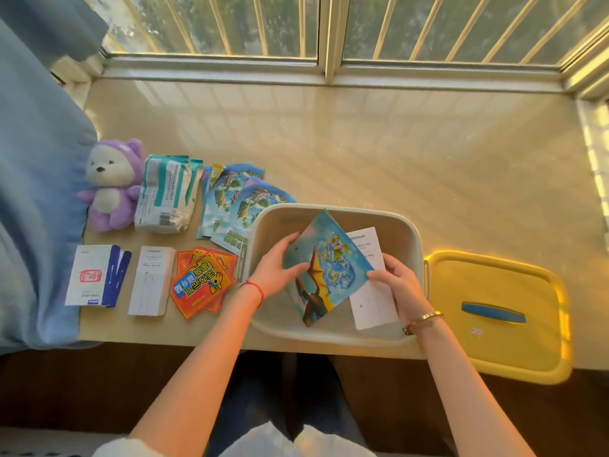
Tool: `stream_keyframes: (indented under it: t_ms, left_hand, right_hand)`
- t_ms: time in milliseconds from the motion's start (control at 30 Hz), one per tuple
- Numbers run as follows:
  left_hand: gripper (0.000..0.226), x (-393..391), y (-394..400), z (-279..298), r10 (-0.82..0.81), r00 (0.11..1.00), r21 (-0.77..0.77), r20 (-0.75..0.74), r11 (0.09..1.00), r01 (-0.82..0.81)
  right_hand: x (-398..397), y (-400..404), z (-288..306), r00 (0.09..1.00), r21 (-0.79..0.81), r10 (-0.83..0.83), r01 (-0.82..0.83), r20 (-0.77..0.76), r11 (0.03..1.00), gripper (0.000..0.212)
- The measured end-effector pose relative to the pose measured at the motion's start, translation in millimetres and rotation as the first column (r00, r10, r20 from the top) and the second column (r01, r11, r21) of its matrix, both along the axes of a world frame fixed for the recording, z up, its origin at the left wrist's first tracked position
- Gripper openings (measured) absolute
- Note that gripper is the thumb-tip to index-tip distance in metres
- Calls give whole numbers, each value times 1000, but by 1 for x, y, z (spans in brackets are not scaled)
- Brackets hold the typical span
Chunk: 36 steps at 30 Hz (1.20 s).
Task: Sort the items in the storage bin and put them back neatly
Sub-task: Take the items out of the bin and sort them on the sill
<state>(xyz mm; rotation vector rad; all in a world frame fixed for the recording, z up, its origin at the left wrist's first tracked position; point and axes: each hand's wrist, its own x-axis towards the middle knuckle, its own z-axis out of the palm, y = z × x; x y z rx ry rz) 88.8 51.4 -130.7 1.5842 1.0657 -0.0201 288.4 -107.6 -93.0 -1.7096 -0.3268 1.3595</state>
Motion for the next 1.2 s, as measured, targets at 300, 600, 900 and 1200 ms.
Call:
stream_keyframes:
  t_ms: [300,600,900,1200]
  left_hand:
    - [11,-26,-9,51,157,971,-45,177,987,-152]
    - [37,-97,-19,93,483,845,-59,229,873,-484]
    - [25,-209,11,92,669,709,9,223,726,-688]
    - [26,-307,62,55,687,721,0,89,724,-690]
  right_hand:
    - [6,12,50,992,146,-29,11,126,989,56]
    - [-40,40,75,951,165,-47,-4,305,986,46]
    - [-136,107,79,964,157,-11,-33,265,987,45]
    - [-249,196,62,965,113,-26,-4,260,994,46]
